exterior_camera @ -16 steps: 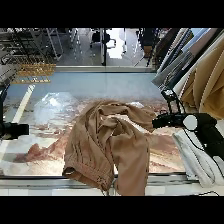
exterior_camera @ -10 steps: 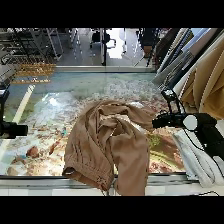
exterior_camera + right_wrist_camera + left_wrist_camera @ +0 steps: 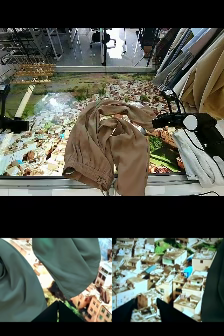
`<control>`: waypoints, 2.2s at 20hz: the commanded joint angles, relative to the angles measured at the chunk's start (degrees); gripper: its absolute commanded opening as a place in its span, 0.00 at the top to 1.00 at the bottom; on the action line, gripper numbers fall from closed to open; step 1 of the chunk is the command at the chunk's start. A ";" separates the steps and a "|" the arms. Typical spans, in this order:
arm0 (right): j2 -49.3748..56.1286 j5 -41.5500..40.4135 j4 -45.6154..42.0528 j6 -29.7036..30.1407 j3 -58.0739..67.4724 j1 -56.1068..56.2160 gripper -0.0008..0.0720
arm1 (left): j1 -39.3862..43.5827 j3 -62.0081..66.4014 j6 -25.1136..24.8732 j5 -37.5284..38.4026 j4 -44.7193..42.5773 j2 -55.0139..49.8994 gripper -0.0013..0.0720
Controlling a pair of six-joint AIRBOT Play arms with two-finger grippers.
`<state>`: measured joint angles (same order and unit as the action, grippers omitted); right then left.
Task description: Fold the clothes and pants, and hang the long-sleeved shirts on hangers.
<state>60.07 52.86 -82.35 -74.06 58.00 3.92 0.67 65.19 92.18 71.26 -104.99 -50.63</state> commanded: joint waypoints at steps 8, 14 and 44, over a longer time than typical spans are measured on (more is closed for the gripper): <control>-0.07 -0.72 18.32 -0.46 0.04 0.07 0.93 | 0.50 -14.29 -12.35 -1.25 40.28 -4.52 0.06; 0.00 -4.22 20.41 -1.31 0.04 0.07 0.80 | 7.65 -33.09 -5.35 -4.26 41.22 15.47 0.05; 6.99 -11.08 8.44 -6.75 -0.09 -0.04 0.67 | -22.84 -43.87 4.96 -36.65 53.02 16.31 0.97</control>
<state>64.45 46.22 -69.19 -77.45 57.93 3.92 -8.80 18.57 106.52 20.25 -51.70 -35.22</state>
